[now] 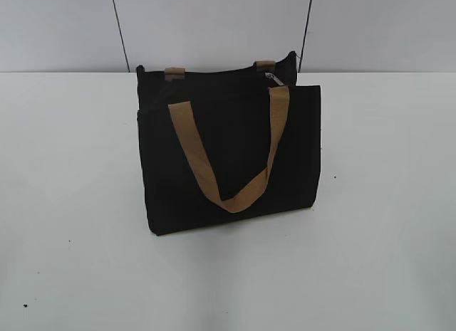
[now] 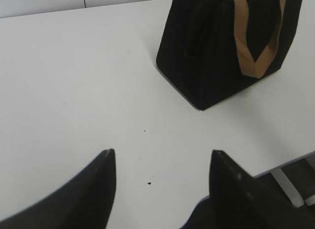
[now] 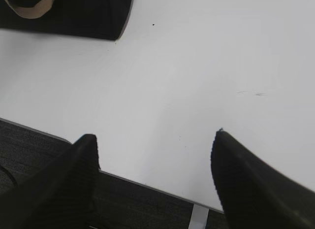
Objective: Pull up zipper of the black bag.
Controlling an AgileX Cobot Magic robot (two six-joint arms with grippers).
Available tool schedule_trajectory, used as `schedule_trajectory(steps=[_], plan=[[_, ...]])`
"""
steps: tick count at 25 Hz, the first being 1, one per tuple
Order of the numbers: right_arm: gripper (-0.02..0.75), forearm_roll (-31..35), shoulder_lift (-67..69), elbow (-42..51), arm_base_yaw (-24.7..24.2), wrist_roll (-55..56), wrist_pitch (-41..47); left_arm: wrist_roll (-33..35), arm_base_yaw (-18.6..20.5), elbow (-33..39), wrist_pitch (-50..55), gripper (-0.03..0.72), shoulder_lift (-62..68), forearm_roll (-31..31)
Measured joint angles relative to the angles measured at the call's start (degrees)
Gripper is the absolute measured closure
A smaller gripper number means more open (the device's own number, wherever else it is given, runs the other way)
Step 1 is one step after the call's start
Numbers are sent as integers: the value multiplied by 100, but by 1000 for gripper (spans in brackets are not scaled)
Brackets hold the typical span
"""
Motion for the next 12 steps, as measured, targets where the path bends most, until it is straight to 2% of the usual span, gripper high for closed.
schedule_trajectory(steps=[7, 12], plan=[[192, 0, -90, 0, -411, 0, -6, 0, 969, 0, 0, 249, 0, 0], [192, 0, -580, 0, -960, 0, -11, 0, 1602, 0, 0, 251, 0, 0]])
